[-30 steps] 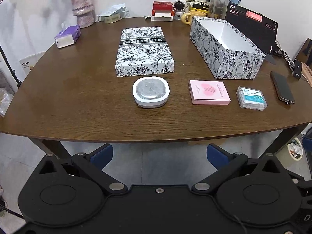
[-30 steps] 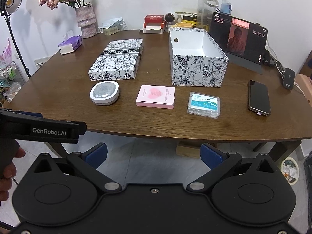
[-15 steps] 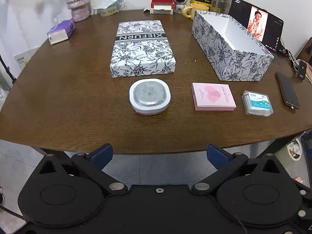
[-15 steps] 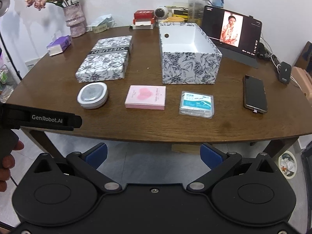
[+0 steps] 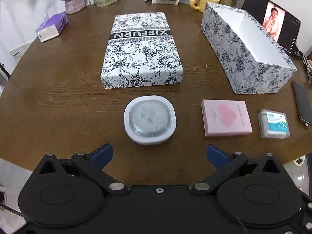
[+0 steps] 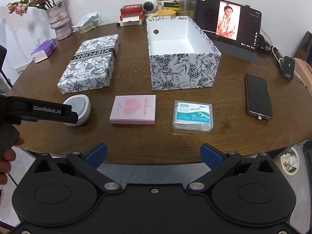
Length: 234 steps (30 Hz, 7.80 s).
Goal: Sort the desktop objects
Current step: 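Lower the left gripper onto the round clear container and close it, then lift the round container with the left gripper and carry it over the open floral box, then lower the round container into the open box and open the left gripper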
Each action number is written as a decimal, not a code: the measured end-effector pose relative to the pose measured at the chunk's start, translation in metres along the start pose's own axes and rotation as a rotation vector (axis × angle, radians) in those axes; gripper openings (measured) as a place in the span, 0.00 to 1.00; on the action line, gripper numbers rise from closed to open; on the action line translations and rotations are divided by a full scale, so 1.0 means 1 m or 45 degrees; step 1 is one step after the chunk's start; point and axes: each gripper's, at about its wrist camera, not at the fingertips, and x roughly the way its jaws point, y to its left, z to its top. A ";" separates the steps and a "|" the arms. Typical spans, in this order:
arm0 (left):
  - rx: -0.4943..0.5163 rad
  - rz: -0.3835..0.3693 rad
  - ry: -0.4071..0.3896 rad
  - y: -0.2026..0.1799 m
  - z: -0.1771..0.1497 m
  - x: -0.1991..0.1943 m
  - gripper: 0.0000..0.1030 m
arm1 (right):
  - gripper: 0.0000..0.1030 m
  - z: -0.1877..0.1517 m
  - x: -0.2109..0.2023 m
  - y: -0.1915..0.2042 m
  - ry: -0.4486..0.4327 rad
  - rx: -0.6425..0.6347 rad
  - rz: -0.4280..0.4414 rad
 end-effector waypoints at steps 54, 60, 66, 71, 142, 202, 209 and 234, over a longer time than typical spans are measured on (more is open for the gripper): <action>-0.062 0.064 0.262 0.017 0.047 0.091 0.80 | 1.00 0.041 0.063 -0.004 0.119 -0.010 -0.008; -0.047 0.058 0.272 0.018 0.046 0.089 0.78 | 1.00 0.039 0.052 -0.002 0.086 -0.004 -0.025; -0.033 0.050 0.295 0.019 0.049 0.090 0.78 | 1.00 0.036 0.037 -0.001 0.032 0.007 -0.047; 0.005 0.041 0.236 0.024 0.053 0.081 0.78 | 1.00 0.030 0.026 0.000 0.005 0.022 -0.057; 0.556 -0.264 -0.098 -0.169 0.226 0.026 0.78 | 1.00 0.169 0.069 -0.034 0.084 -0.134 0.102; 0.655 0.073 0.087 -0.239 0.292 0.222 0.78 | 1.00 0.217 0.192 -0.103 0.344 -0.248 0.513; 0.663 0.074 0.097 -0.241 0.290 0.227 0.78 | 1.00 0.217 0.195 -0.100 0.354 -0.243 0.533; 0.612 0.084 -0.002 -0.235 0.297 0.192 0.88 | 1.00 0.214 0.197 -0.092 0.358 -0.236 0.555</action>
